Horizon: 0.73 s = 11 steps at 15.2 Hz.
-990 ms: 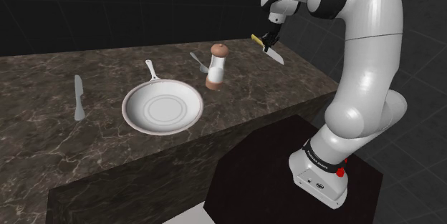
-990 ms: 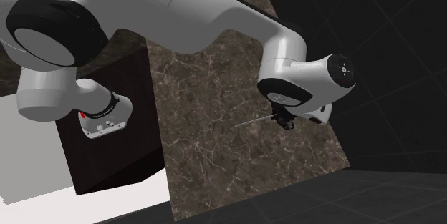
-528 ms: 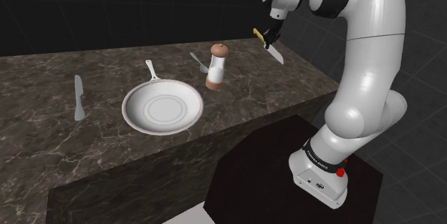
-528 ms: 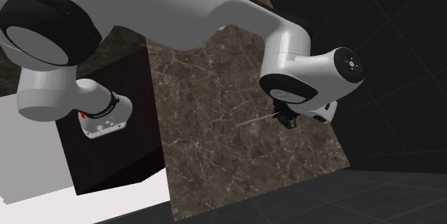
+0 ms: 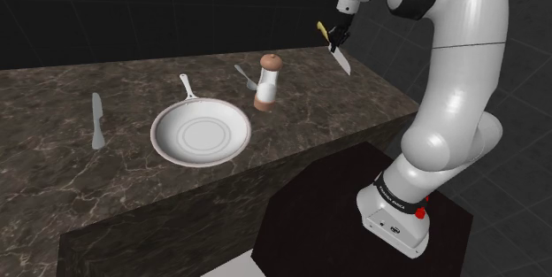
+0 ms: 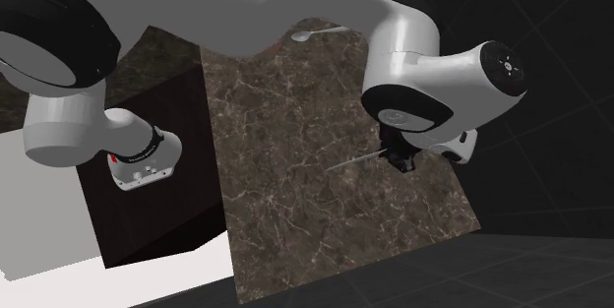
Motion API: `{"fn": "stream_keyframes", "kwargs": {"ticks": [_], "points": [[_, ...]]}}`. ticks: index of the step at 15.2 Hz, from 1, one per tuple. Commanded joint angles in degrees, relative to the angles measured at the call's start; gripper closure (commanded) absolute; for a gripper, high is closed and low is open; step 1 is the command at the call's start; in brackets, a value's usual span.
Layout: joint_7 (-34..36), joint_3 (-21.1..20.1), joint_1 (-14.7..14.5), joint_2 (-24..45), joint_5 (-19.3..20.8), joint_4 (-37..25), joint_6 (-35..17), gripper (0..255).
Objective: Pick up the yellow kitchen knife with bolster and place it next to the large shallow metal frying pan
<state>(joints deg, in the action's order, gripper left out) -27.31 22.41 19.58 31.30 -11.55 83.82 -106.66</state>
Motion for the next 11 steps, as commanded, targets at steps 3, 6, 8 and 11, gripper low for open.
{"fn": "stream_keyframes", "kwargs": {"ticks": [3, 6, 8, 11], "points": [[0.19, 0.20, 0.13, -0.65, 0.32, -2.03, 2.65, 255], [0.36, 0.34, 0.21, -1.13, 0.55, -3.64, 4.69, 255], [0.46, 0.41, 0.29, -1.39, 0.68, -4.80, 6.09, 255], [1.57, 0.40, -0.94, -3.21, 1.23, -3.28, 6.27, 255]]}}
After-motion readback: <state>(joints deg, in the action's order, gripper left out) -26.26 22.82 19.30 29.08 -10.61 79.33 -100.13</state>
